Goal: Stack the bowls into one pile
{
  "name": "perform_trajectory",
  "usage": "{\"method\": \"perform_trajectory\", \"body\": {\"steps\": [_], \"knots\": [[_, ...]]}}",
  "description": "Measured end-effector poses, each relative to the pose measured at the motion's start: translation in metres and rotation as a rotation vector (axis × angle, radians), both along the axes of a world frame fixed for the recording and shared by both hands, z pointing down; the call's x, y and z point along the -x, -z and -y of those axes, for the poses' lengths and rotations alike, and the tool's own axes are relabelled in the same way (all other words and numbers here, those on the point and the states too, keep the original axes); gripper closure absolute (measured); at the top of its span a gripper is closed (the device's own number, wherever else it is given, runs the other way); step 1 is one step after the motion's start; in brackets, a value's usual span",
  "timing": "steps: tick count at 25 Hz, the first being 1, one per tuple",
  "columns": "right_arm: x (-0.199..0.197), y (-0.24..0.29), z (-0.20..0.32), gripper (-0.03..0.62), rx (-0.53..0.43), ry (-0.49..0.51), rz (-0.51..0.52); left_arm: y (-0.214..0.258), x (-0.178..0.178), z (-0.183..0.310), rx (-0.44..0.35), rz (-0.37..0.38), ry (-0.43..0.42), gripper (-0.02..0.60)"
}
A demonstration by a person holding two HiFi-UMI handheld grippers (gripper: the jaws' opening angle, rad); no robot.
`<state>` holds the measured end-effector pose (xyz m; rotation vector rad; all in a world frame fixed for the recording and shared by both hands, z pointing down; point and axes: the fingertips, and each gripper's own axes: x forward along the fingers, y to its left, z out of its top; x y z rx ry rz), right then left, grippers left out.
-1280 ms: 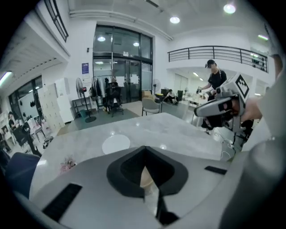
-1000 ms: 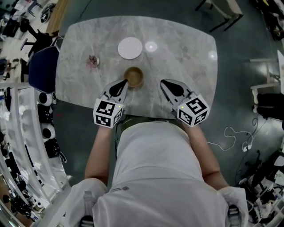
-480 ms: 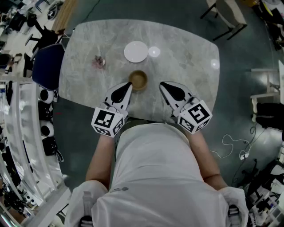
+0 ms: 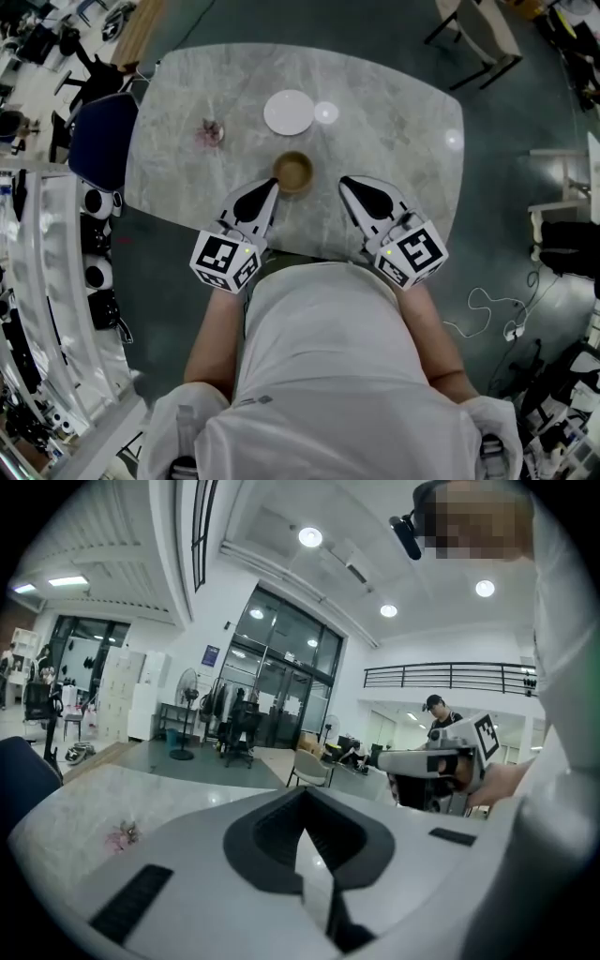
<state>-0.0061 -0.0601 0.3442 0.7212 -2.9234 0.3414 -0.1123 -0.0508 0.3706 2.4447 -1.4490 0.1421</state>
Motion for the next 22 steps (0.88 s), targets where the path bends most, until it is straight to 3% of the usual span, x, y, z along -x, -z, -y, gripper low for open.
{"method": "perform_trajectory", "body": {"steps": [4,16,22], "knots": [[-0.0007,-0.0020,-0.0012,0.586,0.006,-0.001,-0.002,-0.0011,0.0024,0.0008,0.013,-0.019,0.014,0.581],[0.0004,-0.0084,-0.0033,0.586,0.015,-0.010,-0.013,-0.0007,0.0001,0.0042,-0.023,0.058,0.010,0.582],[0.0012,-0.0095,-0.0024,0.586,0.027,-0.020,-0.004,0.0033,0.0036,0.0065,-0.024,0.042,0.006,0.583]]}}
